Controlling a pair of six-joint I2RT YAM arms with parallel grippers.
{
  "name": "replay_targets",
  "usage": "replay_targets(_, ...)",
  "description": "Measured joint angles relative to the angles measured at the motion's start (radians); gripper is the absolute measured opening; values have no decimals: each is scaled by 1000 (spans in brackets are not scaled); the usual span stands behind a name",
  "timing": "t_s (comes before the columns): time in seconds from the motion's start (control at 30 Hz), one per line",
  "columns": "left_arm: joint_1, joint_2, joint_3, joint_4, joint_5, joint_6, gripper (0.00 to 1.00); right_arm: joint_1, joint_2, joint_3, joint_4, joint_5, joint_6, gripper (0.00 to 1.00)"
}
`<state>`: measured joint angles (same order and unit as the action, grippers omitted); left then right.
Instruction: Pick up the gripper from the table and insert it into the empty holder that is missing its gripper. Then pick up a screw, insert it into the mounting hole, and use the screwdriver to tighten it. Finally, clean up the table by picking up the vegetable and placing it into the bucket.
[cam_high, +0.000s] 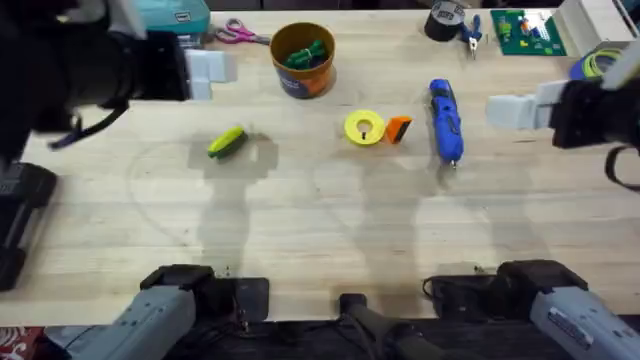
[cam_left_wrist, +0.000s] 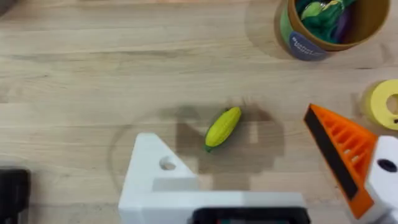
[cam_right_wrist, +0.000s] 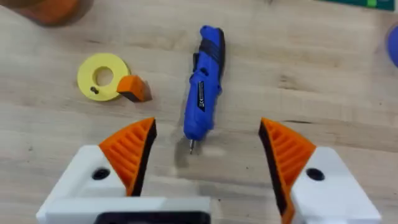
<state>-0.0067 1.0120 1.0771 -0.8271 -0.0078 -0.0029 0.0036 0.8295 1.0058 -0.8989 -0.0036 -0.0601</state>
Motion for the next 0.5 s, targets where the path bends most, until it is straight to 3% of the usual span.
replay_targets(0.23,0,162,36,-26,5,0,986,0,123,20,-22,0,0,996)
replay_targets(0.5,0,199,36,-28,8,11,985,0,156,20,-22,0,0,996)
